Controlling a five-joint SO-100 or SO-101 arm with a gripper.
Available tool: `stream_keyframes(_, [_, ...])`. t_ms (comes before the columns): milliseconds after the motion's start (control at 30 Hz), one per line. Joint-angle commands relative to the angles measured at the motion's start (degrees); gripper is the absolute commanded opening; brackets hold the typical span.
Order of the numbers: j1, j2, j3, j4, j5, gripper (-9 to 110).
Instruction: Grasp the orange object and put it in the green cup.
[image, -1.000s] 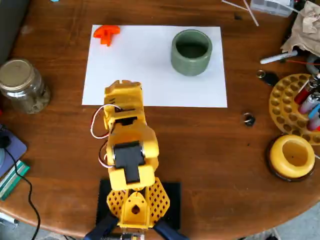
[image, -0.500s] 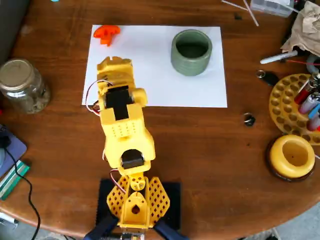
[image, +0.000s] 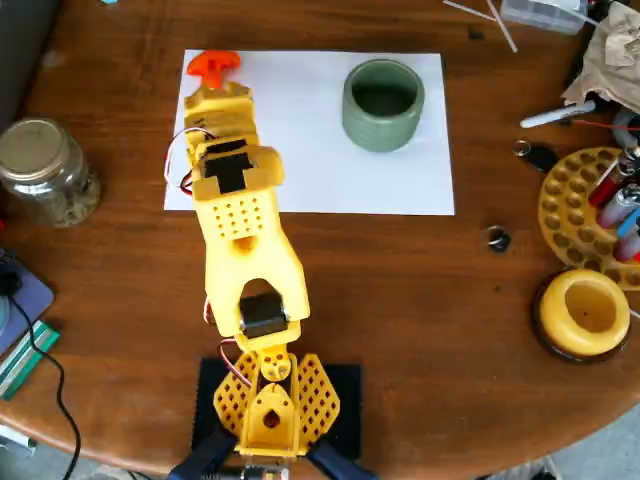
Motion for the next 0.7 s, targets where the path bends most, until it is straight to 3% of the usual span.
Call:
stream_keyframes(0, [-0.7, -2.02, -5.19, 0.18, 0.09, 15])
stream_keyframes(133, [-1.32, -4.75, -8.35, 0.26, 0.09, 20])
stream_keyframes(667, [-2.72, -8.35, -13.89, 3.6, 0.09, 20])
